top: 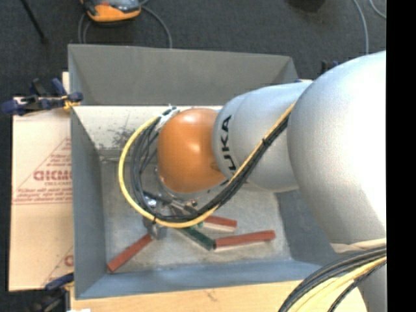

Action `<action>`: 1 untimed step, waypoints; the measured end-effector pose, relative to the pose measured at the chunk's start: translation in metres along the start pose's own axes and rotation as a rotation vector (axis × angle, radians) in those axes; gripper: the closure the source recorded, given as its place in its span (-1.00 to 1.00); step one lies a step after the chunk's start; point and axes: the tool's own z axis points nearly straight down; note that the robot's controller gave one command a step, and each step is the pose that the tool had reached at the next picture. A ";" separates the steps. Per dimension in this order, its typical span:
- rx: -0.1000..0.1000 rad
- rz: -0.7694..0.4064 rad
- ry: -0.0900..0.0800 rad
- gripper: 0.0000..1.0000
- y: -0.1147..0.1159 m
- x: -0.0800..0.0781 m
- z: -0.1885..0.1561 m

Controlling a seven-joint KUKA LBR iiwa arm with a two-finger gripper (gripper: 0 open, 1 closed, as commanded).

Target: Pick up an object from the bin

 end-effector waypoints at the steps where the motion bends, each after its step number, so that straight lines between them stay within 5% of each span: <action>1: 0.000 0.003 -0.001 -1.00 0.000 0.000 0.000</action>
Offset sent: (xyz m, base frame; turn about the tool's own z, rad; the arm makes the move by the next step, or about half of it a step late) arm 0.0000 0.0000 0.0000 0.0000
